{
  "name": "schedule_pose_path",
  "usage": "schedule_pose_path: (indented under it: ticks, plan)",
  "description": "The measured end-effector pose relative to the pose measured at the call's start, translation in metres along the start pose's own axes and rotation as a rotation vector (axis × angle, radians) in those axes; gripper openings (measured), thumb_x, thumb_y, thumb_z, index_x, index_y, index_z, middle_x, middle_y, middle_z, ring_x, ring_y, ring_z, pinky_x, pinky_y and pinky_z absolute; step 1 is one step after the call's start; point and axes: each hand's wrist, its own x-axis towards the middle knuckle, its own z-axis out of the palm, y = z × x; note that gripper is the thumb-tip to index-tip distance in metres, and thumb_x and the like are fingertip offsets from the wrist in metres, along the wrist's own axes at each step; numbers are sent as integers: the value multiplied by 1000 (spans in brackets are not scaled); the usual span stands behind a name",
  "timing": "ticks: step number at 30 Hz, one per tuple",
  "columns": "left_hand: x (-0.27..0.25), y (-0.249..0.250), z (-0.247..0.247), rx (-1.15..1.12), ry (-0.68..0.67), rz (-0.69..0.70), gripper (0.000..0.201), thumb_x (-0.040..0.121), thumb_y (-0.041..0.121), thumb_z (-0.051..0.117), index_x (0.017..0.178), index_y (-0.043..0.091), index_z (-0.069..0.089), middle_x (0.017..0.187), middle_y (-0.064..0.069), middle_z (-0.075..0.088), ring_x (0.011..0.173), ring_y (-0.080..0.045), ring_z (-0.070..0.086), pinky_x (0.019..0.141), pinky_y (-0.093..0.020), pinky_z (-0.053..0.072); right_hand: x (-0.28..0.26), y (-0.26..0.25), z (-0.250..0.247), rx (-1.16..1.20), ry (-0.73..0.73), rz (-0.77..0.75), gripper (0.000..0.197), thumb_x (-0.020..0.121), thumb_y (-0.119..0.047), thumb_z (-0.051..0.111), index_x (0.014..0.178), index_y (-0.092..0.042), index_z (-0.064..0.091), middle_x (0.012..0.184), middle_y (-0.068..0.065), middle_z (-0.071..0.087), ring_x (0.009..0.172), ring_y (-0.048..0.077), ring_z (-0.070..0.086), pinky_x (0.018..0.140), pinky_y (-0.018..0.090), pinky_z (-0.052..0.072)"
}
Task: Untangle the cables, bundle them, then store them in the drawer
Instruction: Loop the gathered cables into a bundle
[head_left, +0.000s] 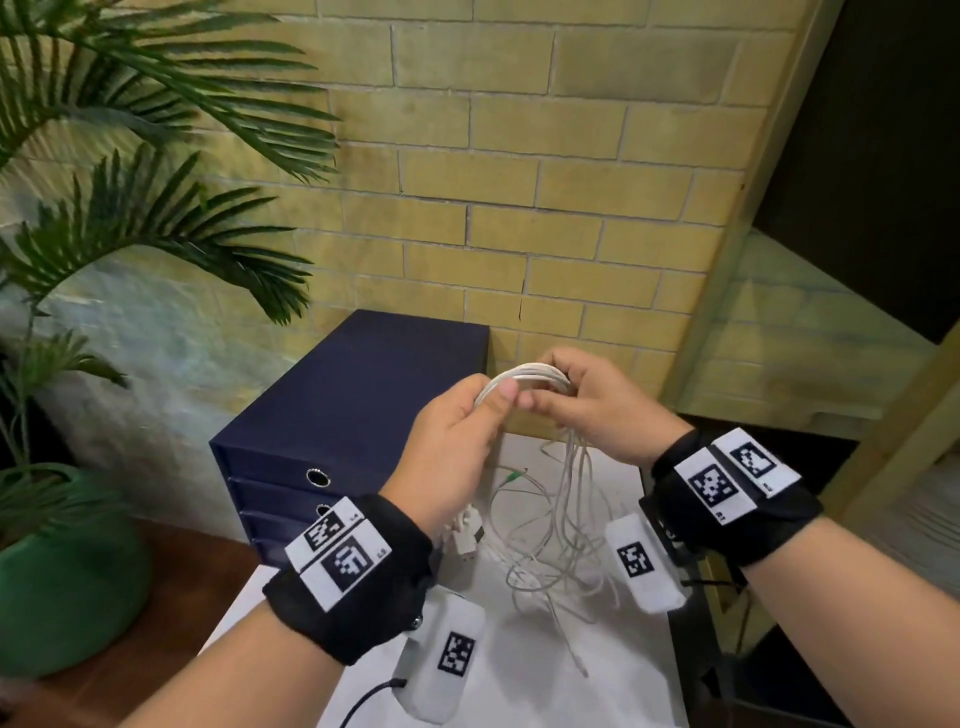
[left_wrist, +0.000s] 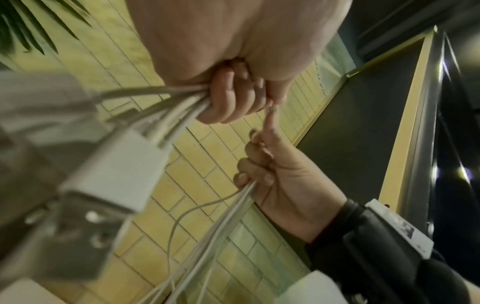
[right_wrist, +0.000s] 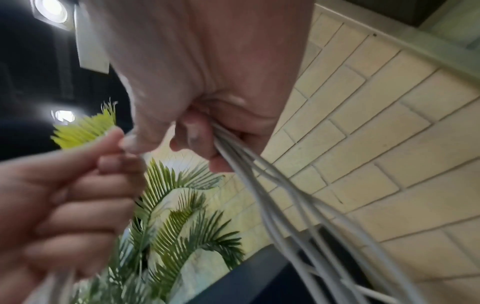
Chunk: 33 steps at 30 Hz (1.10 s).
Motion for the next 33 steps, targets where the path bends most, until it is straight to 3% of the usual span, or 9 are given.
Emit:
schedule_pose_path:
  ticks: [5,8,13,16,20,23,26,30,33]
  plan:
    - [-1,8,-4,-132,93,8,37,99,31,45,65,19,36,57,6,27,44,-5,22,40,-18,20,-3,32,5,-211,22,122,18,96,-18,46,96,-2,55,69,-3,51,60,10,47,63,29,40]
    - [1,22,-18,-230,126,41,39,99,31,44,65,20,30,55,7,23,45,-8,16,41,-24,11,-7,67,-3,-477,10,272,22,99,-31,38,102,-16,54,90,-7,61,81,15,60,70,33,43]
    - [-9,19,-20,-199,97,31,37,88,43,48,74,9,39,56,6,24,47,-10,16,43,-27,11,3,78,-30,-1173,57,231,41,94,-53,31,94,-22,59,93,1,44,89,21,42,73,34,36]
    - [-11,15,-19,-212,108,7,37,90,43,46,70,14,34,55,8,23,47,-10,15,44,-27,10,26,61,-54,-1027,127,318,42,96,-47,35,95,-14,62,85,7,50,77,27,52,65,35,44]
    - [-6,19,-19,-204,84,30,49,87,45,46,78,-3,39,56,7,23,46,-9,16,42,-24,11,33,49,-69,-616,634,128,15,85,-6,57,93,-9,70,93,16,59,86,31,57,73,37,48]
    - [-4,20,-21,-197,76,37,49,91,43,44,79,-4,38,56,6,24,46,-9,16,43,-25,11,27,56,-51,-446,294,375,18,89,-20,58,75,-13,66,81,14,71,81,31,67,81,44,53]
    - [-2,18,-24,-178,67,32,49,90,44,44,77,-2,38,56,7,24,46,-9,16,43,-25,11,15,69,-43,-419,359,374,31,90,-23,53,60,-20,57,73,11,72,77,31,67,78,47,53]
    - [-3,14,-22,-187,45,-18,50,87,50,42,77,1,40,57,6,24,46,-8,17,43,-24,12,-2,81,-27,-366,-32,597,26,89,-30,55,67,-18,62,90,14,73,83,30,68,81,43,53]
    - [0,11,-21,-238,17,-80,44,89,54,35,75,14,43,56,7,24,46,-7,17,43,-22,13,-7,73,-19,-565,-204,543,27,84,-43,62,85,-15,66,90,12,68,83,27,63,70,33,46]
